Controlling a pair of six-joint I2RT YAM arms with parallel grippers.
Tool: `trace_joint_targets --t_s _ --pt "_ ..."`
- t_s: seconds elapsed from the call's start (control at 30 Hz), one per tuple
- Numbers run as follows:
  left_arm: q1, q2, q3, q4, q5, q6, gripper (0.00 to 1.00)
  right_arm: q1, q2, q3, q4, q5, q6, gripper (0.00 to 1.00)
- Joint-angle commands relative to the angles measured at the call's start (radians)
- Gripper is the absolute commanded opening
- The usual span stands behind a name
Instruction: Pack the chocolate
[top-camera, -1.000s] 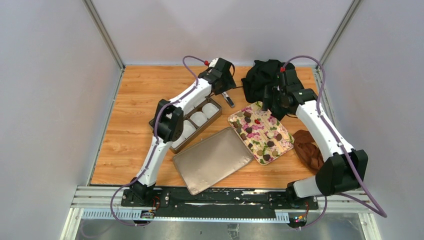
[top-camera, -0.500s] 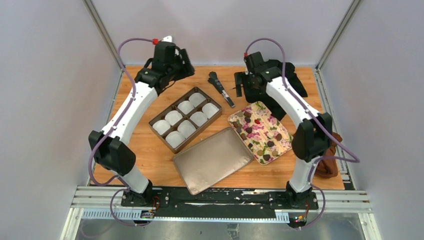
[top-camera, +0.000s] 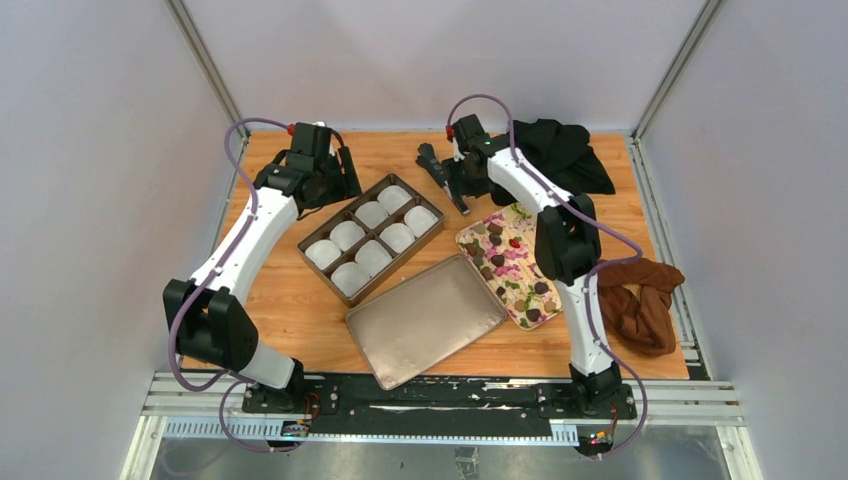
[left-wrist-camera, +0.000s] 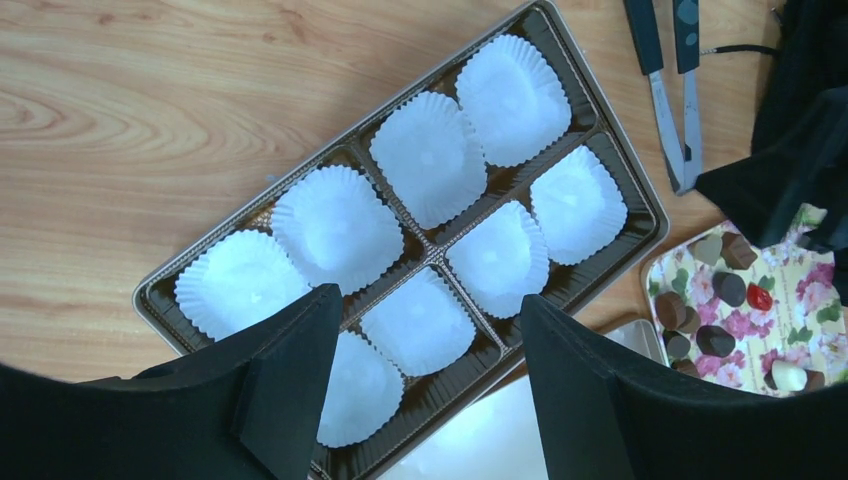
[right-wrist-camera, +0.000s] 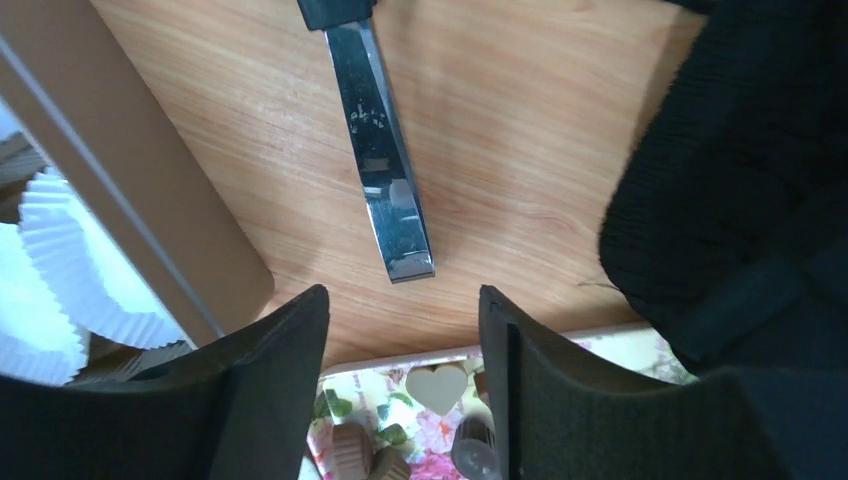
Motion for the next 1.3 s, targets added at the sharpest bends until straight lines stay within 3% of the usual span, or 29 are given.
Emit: trace_joint_targets --t_s 0.0,0.13,0.37,0.5,0.63,0.87,1.1,1.27 --pt "0.002 -0.017 0.007 -0.022 0.005 0.003 0.71 0.001 0.036 0.044 -0.024 -0.059 -0.044 0.67" --pt "0.003 -0.009 -0.013 0.005 -0.002 0.009 0.71 0.007 0.091 0.066 -0.006 -0.031 -0.055 0.72" --pt "0.004 0.050 0.015 0.000 0.065 0.005 0.71 0.008 0.116 0.029 0.042 -0.007 -0.034 0.57" --pt "0.004 0.057 0.013 0.012 0.078 0.006 0.71 0.006 0.115 0.004 0.069 -0.031 -0.023 0.55" --pt "0.004 0.056 0.019 0.010 0.062 0.019 0.70 0.002 0.118 -0.004 0.091 -0.075 0.002 0.44" --pt "0.004 0.051 0.054 -0.008 0.040 0.076 0.70 -0.028 0.120 -0.005 0.113 -0.165 0.050 0.28" --pt "0.004 0.041 0.065 -0.019 0.025 0.094 0.70 -0.048 0.066 -0.048 0.114 -0.272 0.053 0.21" --pt "0.004 0.023 0.054 -0.017 0.028 0.084 0.70 -0.127 0.025 -0.138 0.146 -0.514 0.118 0.21"
